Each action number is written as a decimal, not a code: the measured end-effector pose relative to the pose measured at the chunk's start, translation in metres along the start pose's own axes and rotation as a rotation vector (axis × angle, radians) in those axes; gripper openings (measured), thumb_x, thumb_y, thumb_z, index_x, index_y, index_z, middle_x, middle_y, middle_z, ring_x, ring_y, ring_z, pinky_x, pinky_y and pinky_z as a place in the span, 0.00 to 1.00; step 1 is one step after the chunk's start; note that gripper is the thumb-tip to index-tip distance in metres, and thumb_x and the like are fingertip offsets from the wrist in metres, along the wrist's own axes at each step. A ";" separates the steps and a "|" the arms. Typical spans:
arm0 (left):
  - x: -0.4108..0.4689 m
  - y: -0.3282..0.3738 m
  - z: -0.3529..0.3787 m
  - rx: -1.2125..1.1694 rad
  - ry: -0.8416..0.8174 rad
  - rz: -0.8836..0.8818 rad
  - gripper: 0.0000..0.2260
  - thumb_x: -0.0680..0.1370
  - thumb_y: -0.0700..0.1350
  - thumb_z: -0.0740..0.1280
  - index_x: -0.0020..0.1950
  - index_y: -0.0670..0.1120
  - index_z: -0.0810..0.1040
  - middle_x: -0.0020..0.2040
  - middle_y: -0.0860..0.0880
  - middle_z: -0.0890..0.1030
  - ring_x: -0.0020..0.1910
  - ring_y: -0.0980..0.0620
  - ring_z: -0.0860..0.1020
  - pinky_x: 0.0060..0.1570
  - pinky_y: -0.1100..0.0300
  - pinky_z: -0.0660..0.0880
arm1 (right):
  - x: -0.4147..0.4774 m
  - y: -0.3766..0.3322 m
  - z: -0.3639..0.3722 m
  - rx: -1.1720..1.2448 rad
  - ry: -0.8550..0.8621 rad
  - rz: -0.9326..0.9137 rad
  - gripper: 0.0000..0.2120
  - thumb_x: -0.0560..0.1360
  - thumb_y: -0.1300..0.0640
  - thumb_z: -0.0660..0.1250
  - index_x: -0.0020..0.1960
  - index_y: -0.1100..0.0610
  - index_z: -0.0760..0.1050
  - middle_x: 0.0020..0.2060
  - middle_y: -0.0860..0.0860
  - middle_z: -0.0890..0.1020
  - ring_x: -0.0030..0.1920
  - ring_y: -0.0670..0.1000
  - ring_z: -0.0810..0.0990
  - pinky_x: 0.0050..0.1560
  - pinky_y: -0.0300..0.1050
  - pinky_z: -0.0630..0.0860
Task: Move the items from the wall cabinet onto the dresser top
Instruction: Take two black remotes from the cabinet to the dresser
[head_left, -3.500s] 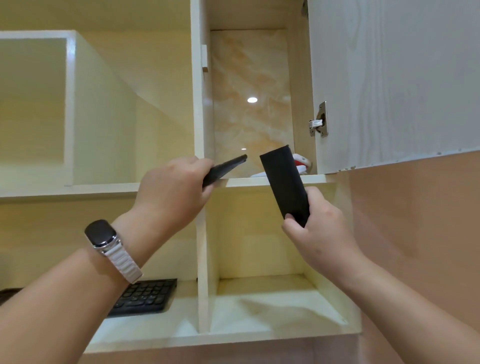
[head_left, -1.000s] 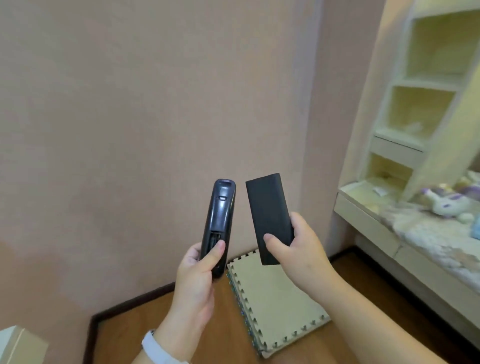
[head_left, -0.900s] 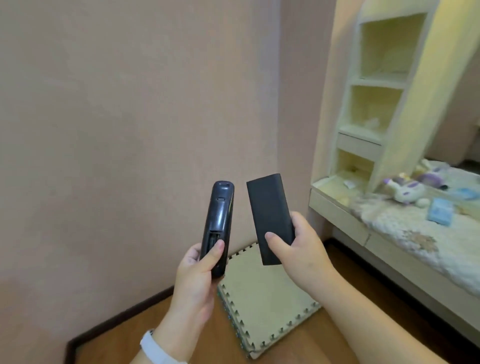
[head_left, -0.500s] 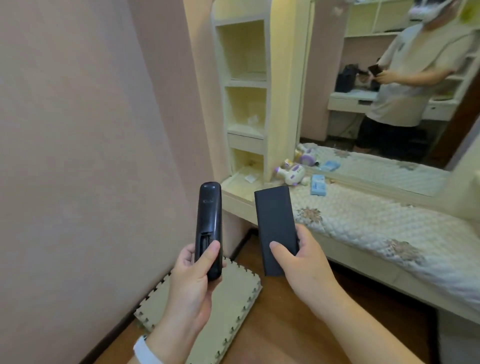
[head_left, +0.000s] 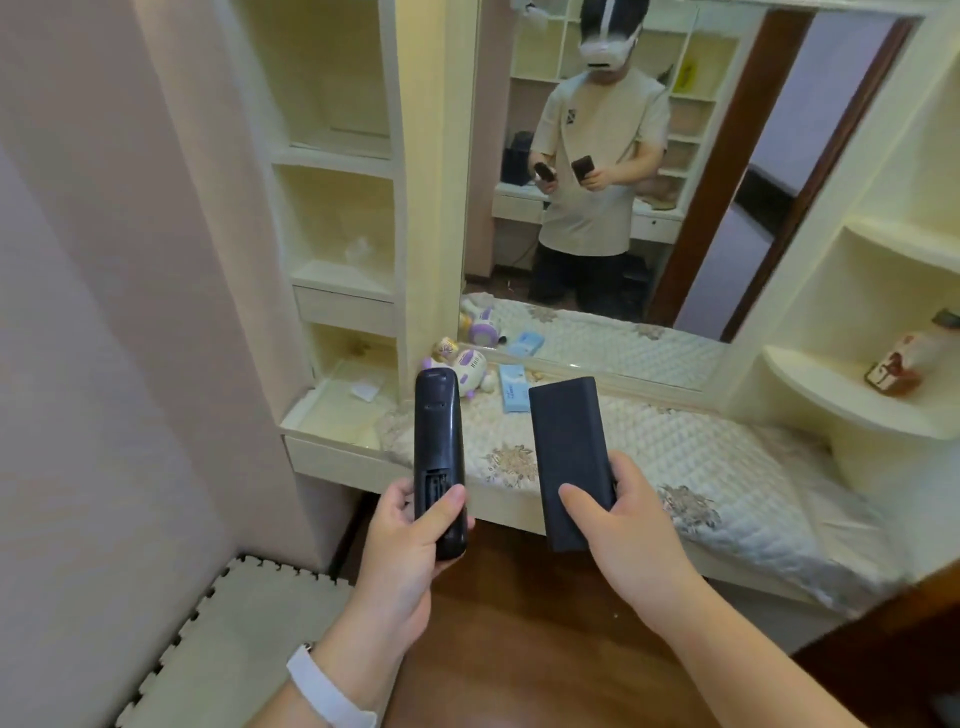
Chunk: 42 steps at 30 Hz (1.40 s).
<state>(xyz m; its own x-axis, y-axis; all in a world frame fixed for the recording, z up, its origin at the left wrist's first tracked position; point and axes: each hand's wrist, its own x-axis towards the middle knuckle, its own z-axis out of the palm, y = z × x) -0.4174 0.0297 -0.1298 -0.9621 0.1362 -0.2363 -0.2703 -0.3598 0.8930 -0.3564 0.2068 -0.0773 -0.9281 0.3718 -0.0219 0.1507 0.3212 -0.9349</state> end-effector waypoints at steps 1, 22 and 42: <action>0.011 0.001 0.002 0.004 -0.020 -0.010 0.15 0.74 0.41 0.72 0.59 0.46 0.74 0.40 0.49 0.84 0.42 0.48 0.82 0.40 0.54 0.79 | 0.006 0.001 0.001 -0.012 0.008 0.008 0.09 0.77 0.54 0.66 0.56 0.46 0.71 0.48 0.46 0.80 0.45 0.45 0.80 0.35 0.33 0.74; 0.191 -0.057 0.191 0.183 -0.126 -0.096 0.13 0.76 0.41 0.71 0.58 0.46 0.73 0.48 0.43 0.85 0.42 0.44 0.82 0.48 0.46 0.77 | 0.204 0.080 -0.128 0.191 0.154 0.097 0.10 0.78 0.56 0.66 0.53 0.43 0.70 0.48 0.43 0.80 0.44 0.39 0.80 0.38 0.33 0.76; 0.346 -0.130 0.258 0.505 0.036 -0.212 0.10 0.79 0.40 0.67 0.58 0.44 0.70 0.48 0.39 0.80 0.39 0.49 0.80 0.34 0.59 0.75 | 0.394 0.192 -0.152 0.234 -0.006 0.399 0.08 0.77 0.59 0.66 0.53 0.50 0.73 0.48 0.48 0.81 0.46 0.47 0.81 0.38 0.37 0.76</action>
<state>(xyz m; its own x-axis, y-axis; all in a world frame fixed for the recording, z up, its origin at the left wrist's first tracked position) -0.7054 0.3615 -0.2288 -0.8913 0.1227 -0.4365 -0.4160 0.1614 0.8949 -0.6410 0.5472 -0.2116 -0.8152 0.4208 -0.3980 0.4164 -0.0519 -0.9077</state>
